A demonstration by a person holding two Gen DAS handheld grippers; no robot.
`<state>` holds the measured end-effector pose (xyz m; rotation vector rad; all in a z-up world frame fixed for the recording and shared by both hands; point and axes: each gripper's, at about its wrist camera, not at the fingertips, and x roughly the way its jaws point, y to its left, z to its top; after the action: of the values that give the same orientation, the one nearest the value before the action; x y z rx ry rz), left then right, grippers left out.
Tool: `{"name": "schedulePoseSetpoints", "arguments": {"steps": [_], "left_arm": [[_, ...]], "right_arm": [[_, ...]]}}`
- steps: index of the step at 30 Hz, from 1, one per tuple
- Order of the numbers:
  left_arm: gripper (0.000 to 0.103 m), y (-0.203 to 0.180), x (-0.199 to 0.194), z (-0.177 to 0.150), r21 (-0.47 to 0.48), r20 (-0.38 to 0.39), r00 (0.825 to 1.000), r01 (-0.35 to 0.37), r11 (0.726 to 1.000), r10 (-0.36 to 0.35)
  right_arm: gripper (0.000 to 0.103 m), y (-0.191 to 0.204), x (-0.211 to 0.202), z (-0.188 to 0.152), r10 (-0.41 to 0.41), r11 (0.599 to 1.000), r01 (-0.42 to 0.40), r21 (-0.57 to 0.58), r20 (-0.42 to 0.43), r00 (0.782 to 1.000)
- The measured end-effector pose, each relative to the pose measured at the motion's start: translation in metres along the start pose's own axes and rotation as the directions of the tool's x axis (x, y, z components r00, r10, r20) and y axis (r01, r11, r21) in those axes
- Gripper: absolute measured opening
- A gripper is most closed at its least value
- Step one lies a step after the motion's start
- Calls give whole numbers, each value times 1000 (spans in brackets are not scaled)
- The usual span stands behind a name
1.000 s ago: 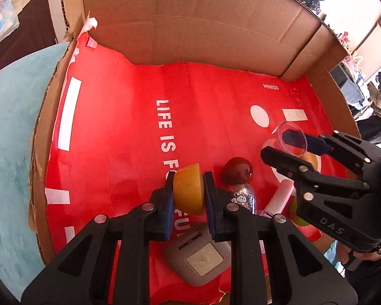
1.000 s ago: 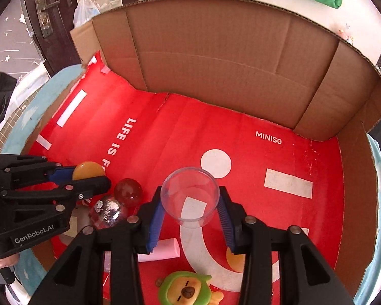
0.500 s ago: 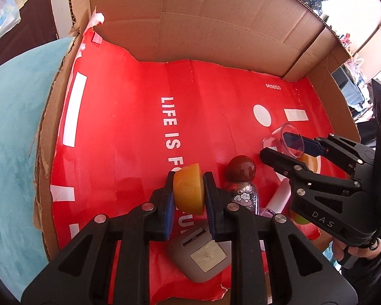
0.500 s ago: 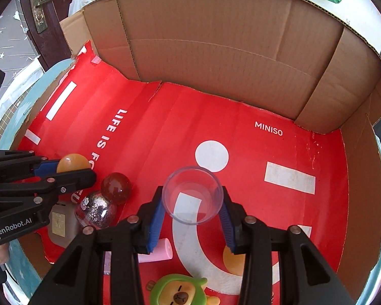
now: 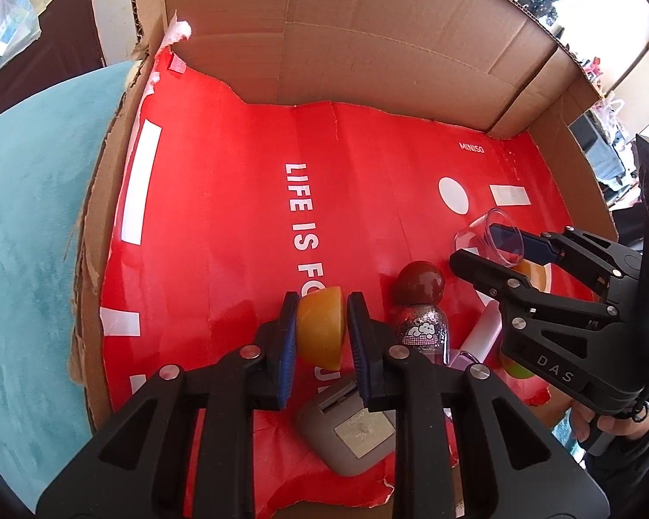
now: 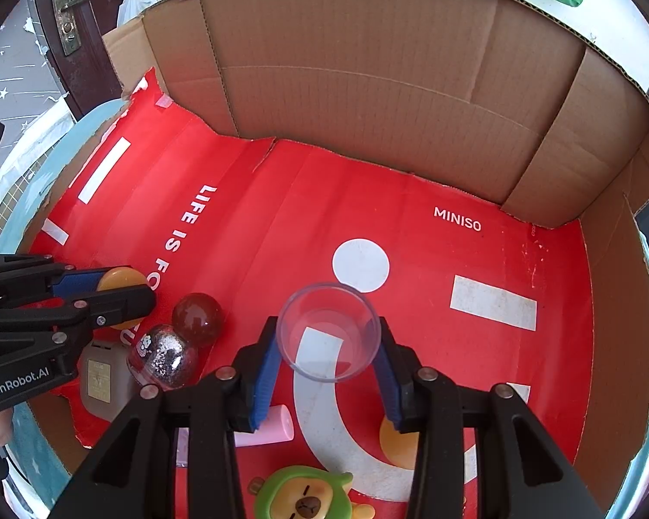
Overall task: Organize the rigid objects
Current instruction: 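Set both items down in the box and open both tools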
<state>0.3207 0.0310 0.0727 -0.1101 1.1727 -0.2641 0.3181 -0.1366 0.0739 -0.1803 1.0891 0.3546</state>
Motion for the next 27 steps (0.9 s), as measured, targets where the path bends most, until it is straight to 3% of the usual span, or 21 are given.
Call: {"name": "schedulePoseSetpoints", "arguments": {"steps": [5, 8, 10, 13, 16, 27], "left_arm": [[22, 1, -4, 0, -7, 10, 1000, -6, 1000, 6], [29, 1, -8, -1, -4, 18, 1000, 0, 1000, 0], [44, 1, -12, -1, -1, 30, 1000, 4, 1000, -4], [56, -5, -19, -2, 16, 53, 998, 14, 1000, -15], [58, -10, -22, -3, 32, 72, 997, -13, 999, 11], [61, -14, -35, -8, 32, 100, 995, 12, 999, -15]], "right_arm": [[44, 0, 0, 1, -4, 1000, 4, -3, -1, 1000], [44, 0, -1, 0, -5, 1000, 5, -3, 1, 1000], [45, 0, -1, 1, -5, 1000, 5, -3, 2, 1000], [46, 0, -2, 0, -7, 1000, 7, -3, 4, 1000], [47, 1, -4, 0, -9, 1000, 9, -4, 9, 1000], [55, -4, -16, -5, -16, 1000, 16, 3, 36, 999]]}}
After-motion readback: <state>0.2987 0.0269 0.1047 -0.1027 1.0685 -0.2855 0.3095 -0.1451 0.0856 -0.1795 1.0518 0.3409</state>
